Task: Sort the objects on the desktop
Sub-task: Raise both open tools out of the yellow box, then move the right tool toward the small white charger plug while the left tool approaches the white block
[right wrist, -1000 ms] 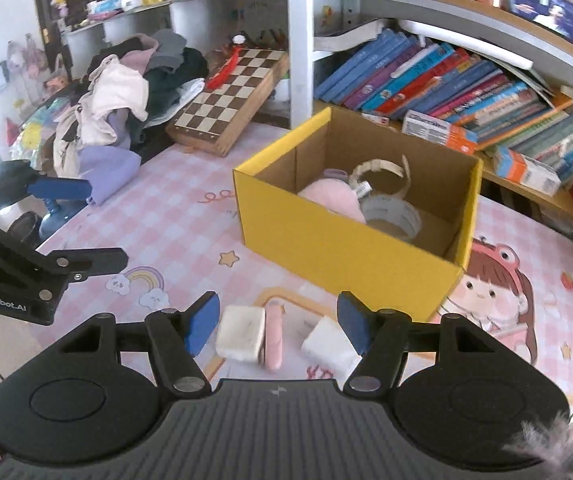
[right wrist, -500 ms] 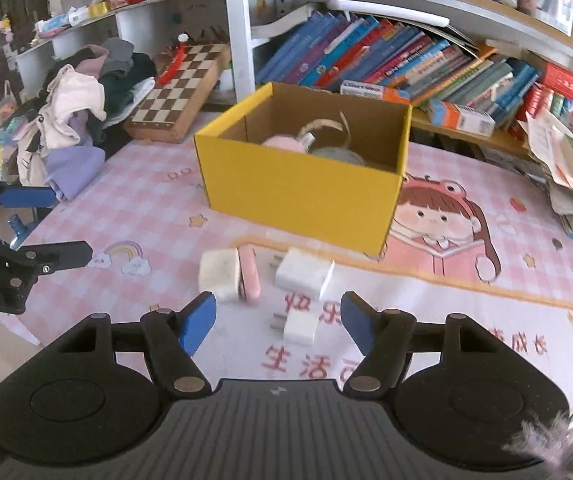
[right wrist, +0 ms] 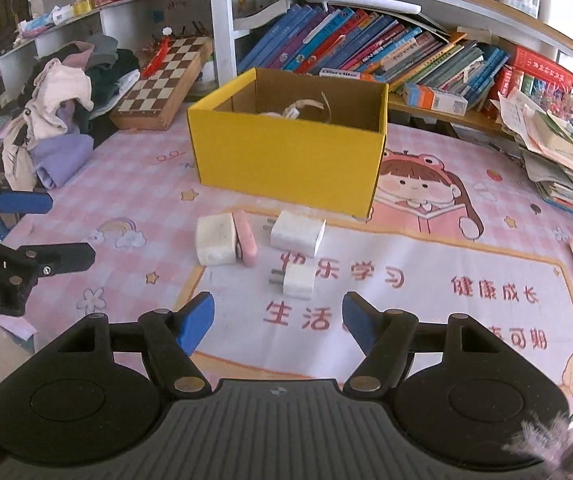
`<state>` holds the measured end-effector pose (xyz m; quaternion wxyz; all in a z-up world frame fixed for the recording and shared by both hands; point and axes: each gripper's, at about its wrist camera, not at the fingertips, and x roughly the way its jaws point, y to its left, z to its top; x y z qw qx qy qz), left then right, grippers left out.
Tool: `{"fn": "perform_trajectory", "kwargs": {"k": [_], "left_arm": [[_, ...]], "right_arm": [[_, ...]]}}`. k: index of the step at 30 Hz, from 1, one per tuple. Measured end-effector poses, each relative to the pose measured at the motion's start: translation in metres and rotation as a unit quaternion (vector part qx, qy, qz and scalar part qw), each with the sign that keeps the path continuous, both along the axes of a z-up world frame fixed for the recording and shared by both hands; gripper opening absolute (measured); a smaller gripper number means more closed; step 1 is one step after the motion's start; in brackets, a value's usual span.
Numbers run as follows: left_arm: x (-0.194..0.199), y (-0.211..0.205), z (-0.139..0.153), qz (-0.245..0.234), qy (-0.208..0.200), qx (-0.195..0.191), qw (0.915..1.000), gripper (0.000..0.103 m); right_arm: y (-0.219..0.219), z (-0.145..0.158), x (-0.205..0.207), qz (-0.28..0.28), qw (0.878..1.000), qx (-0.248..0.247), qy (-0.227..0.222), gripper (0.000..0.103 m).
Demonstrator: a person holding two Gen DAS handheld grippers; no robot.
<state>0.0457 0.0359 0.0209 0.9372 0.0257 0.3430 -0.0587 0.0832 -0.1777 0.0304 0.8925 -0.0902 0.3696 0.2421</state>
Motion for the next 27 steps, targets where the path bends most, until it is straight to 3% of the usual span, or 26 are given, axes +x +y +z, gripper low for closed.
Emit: {"fn": "perform_trajectory", "kwargs": {"k": [5, 13, 19, 27], "left_arm": [[-0.005, -0.006, -0.013, -0.004, 0.017, 0.003, 0.9998, 0.093], [-0.012, -0.020, -0.022, -0.021, 0.030, 0.005, 0.9993, 0.093], [-0.013, -0.028, -0.028, -0.034, 0.036, 0.014, 0.9987, 0.093], [-0.011, -0.025, -0.038, -0.022, 0.057, 0.012, 0.9981, 0.093]], "right_arm": [[0.005, -0.017, -0.009, 0.008, 1.000, -0.020, 0.009, 0.069], [0.007, -0.021, -0.018, 0.001, 1.000, 0.004, 0.028, 0.070], [0.016, -0.024, -0.026, 0.011, 0.999, -0.023, 0.021, 0.070], [0.015, -0.032, -0.021, 0.009, 0.999, -0.030, 0.042, 0.070]]}}
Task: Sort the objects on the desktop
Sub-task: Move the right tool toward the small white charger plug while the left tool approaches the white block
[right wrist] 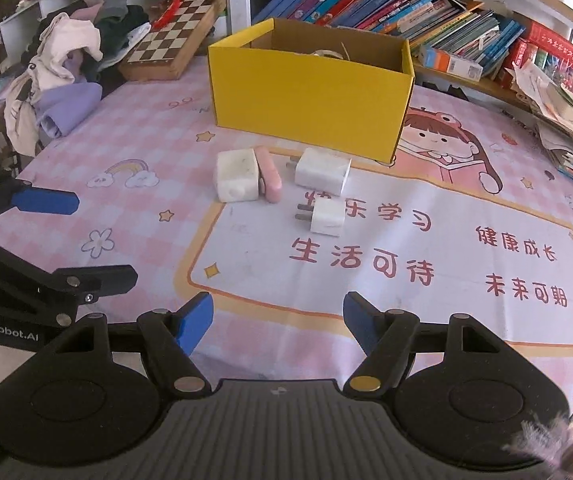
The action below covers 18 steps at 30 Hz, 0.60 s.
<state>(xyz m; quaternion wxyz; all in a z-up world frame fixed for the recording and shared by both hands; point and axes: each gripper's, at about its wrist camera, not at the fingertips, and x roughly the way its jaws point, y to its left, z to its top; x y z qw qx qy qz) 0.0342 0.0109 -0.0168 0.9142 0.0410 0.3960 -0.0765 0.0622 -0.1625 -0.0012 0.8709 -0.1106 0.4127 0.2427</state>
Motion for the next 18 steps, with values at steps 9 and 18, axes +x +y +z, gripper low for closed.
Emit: {"fn": "perform_trajectory", "kwargs": {"k": [9, 18], "left_arm": [[0.005, 0.001, -0.004, 0.015, 0.009, -0.002, 0.9998, 0.093], [0.013, -0.004, -0.004, 0.018, 0.007, -0.003, 0.9998, 0.094]], "right_arm": [[-0.004, -0.004, 0.002, -0.009, 1.000, -0.013, 0.015, 0.074], [-0.006, -0.005, 0.011, -0.005, 1.000, -0.013, 0.015, 0.072]]}}
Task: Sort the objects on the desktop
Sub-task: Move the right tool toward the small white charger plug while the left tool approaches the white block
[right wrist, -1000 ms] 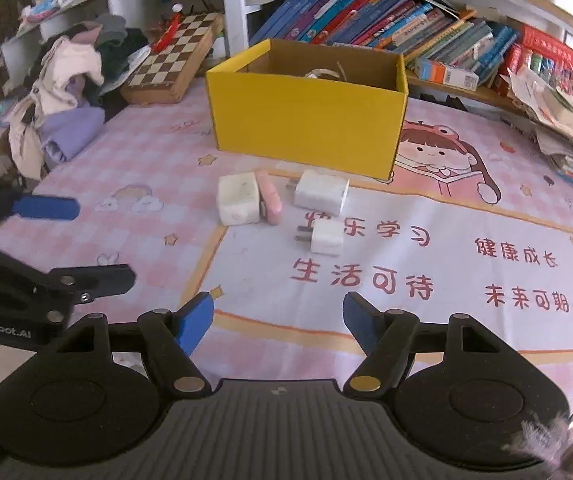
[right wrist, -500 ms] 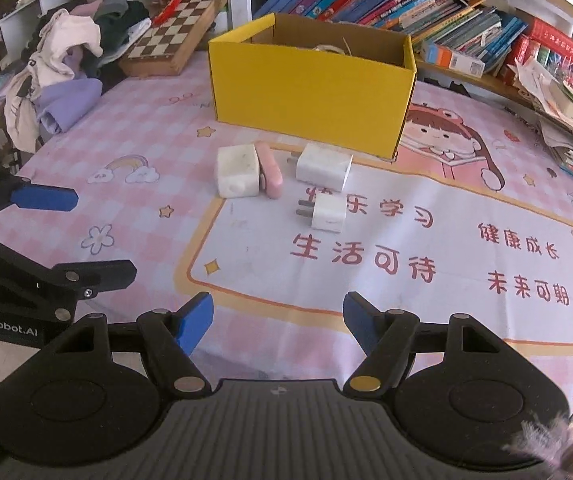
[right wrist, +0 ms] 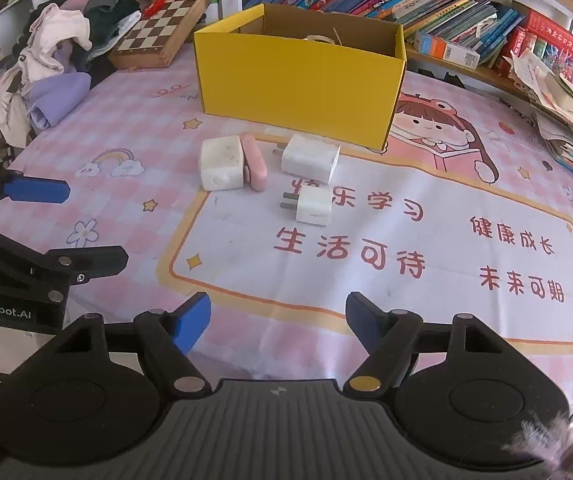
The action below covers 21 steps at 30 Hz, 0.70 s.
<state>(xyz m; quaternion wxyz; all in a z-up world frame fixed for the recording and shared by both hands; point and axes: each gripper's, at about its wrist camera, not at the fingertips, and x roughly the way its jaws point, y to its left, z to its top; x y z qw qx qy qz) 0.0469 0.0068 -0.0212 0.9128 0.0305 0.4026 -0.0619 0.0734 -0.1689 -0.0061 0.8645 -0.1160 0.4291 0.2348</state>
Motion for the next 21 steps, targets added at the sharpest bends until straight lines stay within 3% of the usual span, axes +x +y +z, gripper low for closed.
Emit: {"fn": "perform_trajectory", "kwargs": {"k": [21], "left_arm": [[0.032, -0.004, -0.007, 0.028, 0.025, -0.009, 0.9992, 0.094]], "right_arm": [[0.008, -0.007, 0.048, 0.045, 0.999, -0.004, 0.021, 0.060]]}}
